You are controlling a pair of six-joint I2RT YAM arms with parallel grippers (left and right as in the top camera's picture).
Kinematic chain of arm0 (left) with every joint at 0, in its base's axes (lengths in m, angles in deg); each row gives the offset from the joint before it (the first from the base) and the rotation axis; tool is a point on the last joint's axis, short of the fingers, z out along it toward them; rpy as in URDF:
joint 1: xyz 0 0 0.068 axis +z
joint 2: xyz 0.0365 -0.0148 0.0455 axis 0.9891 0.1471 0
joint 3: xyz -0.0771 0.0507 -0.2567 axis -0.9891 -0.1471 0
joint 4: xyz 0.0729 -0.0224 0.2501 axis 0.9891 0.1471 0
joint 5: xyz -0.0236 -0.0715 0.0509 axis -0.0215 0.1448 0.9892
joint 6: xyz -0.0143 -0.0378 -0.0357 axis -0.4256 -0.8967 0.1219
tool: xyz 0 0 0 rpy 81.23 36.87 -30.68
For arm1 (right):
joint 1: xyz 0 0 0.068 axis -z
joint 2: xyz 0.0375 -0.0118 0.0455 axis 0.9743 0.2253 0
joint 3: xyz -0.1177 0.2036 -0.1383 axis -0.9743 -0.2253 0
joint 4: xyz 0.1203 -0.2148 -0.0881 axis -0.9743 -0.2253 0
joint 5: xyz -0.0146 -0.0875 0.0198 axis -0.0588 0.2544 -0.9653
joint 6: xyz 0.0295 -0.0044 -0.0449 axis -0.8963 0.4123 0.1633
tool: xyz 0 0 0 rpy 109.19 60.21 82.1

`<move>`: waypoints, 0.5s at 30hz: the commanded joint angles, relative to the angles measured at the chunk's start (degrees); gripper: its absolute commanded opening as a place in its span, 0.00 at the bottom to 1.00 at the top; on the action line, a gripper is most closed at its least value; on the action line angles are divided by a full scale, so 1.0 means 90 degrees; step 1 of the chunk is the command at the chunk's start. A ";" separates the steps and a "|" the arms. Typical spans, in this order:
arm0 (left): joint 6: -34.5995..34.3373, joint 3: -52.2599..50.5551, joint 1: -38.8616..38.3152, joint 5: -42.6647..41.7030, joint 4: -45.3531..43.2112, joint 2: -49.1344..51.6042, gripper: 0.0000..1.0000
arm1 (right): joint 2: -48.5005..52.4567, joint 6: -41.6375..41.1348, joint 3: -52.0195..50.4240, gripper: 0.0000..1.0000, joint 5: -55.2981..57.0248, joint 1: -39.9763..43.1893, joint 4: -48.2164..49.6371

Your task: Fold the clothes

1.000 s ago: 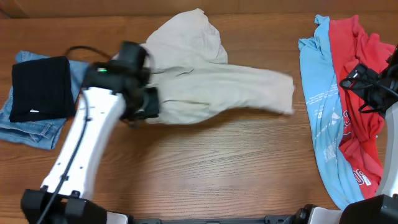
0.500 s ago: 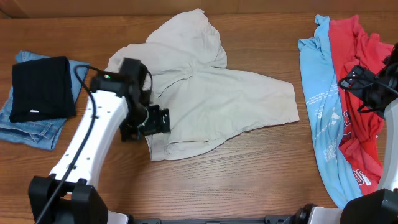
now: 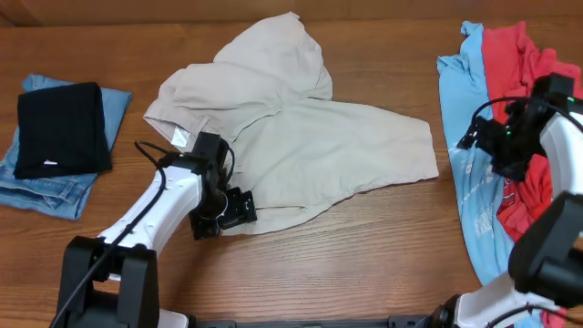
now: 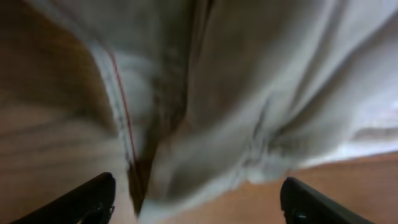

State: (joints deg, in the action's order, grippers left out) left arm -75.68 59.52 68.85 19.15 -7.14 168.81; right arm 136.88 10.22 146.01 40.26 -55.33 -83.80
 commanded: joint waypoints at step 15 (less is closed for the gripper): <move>-0.0160 -0.0988 -0.0022 -0.0051 -0.0493 0.0034 0.85 | 0.1236 0.0027 -0.0036 0.21 0.1343 0.0039 0.0935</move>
State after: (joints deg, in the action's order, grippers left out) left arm -76.64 53.03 68.85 18.74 -11.14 168.46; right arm 148.02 10.52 145.81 44.79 -55.31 -76.74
